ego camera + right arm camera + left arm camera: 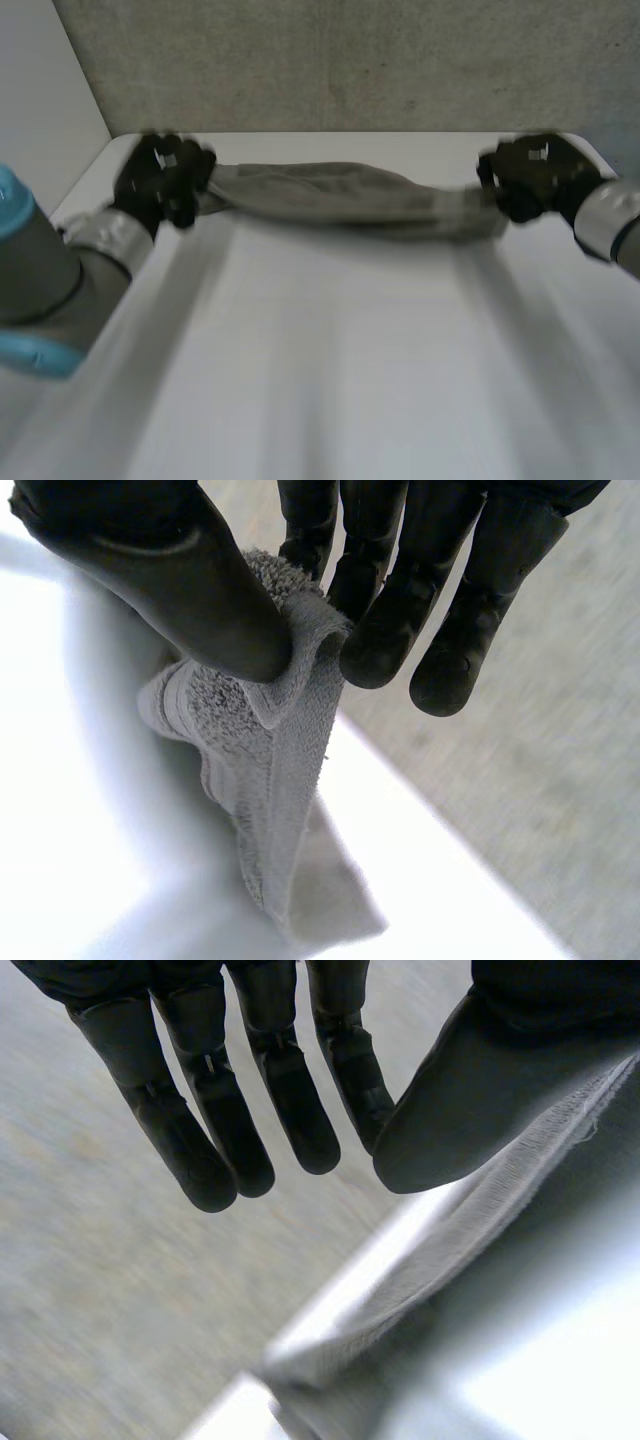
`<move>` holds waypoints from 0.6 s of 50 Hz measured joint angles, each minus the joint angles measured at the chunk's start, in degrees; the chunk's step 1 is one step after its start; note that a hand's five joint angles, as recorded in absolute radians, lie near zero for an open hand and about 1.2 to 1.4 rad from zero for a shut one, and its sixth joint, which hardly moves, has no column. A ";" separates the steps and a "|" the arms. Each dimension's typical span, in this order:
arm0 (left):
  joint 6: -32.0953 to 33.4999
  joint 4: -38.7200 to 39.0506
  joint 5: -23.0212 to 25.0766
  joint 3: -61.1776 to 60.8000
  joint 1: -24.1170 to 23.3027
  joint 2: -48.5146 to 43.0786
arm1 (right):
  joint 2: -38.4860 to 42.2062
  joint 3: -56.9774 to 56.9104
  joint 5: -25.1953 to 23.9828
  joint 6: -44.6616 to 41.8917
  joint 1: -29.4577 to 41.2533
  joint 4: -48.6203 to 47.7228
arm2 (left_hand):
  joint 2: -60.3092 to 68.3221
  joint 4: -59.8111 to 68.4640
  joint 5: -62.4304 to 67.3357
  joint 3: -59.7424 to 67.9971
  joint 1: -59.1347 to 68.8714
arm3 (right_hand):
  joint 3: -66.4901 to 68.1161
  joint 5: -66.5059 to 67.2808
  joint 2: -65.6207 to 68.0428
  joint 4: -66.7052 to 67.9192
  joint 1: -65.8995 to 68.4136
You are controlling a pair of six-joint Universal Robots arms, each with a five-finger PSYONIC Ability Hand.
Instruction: Fold the towel.
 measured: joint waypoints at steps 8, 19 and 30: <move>7.97 -0.12 1.46 -11.61 -1.91 -0.17 | 2.61 9.22 0.63 -8.09 -5.17 -0.13 | -4.95 -5.04 -5.26 -4.71 -4.97 | 0.00 0.00 0.00 0.00 0.00; 7.70 3.03 0.66 -9.68 -1.91 -3.30 | 3.48 9.98 1.62 -8.35 -7.46 -2.27 | -40.48 -40.53 -41.44 -41.16 -40.48 | 0.00 0.00 0.00 0.00 0.00; 7.47 8.60 -0.14 -3.06 -1.76 -7.43 | 2.74 10.80 2.87 -5.91 -9.93 -6.79 | -47.82 -47.87 -50.30 -49.05 -48.38 | 0.00 0.00 0.00 0.00 0.00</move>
